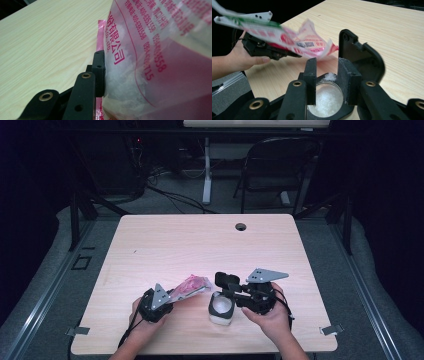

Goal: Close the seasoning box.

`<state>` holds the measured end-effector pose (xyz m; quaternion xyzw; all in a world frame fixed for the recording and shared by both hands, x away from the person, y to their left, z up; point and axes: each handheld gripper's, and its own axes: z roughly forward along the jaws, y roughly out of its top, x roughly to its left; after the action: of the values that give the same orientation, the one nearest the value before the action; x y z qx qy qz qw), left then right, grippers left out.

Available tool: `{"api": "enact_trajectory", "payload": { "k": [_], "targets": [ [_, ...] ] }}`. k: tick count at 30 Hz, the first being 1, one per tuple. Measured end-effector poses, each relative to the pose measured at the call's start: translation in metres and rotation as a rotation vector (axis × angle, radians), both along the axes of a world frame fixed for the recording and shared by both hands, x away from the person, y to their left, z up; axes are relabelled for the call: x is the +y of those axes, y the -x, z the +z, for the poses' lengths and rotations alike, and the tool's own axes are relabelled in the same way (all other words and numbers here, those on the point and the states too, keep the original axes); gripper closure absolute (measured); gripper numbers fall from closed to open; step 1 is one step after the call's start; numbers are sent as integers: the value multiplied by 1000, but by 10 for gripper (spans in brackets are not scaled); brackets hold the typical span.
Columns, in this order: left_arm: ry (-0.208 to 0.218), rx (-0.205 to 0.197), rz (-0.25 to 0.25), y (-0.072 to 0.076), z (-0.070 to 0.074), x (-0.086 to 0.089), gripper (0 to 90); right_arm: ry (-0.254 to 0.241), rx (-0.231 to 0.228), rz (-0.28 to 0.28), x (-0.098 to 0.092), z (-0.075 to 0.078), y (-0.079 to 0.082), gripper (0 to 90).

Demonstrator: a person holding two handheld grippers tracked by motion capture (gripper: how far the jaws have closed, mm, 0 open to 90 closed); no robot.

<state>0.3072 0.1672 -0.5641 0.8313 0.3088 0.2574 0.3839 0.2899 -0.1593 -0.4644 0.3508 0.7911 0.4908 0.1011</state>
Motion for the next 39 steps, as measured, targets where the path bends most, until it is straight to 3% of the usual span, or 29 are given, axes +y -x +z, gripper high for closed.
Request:
{"api": "enact_trajectory", "payload": {
  "k": [7, 17, 22, 30, 33, 39],
  "targets": [
    [51, 22, 84, -6, 7, 21, 735, 0, 1, -34, -15, 4, 0, 693],
    [75, 22, 228, -11, 10, 43, 735, 13, 0, -78, -31, 3, -3, 683],
    [51, -8, 298, -11, 11, 50, 734, 26, 2, -104, -37, 1, -6, 663],
    [-35, -37, 420, -13, 8, 60, 734, 25, 3, -164, -42, 1, -14, 577],
    [-78, -34, 420, -14, 4, 59, 732, 39, 0, -173, -39, 0, -20, 556],
    [-125, -15, 380, -15, -4, 53, 715, 63, -2, -165, -33, -1, -31, 567]
  ]
}}
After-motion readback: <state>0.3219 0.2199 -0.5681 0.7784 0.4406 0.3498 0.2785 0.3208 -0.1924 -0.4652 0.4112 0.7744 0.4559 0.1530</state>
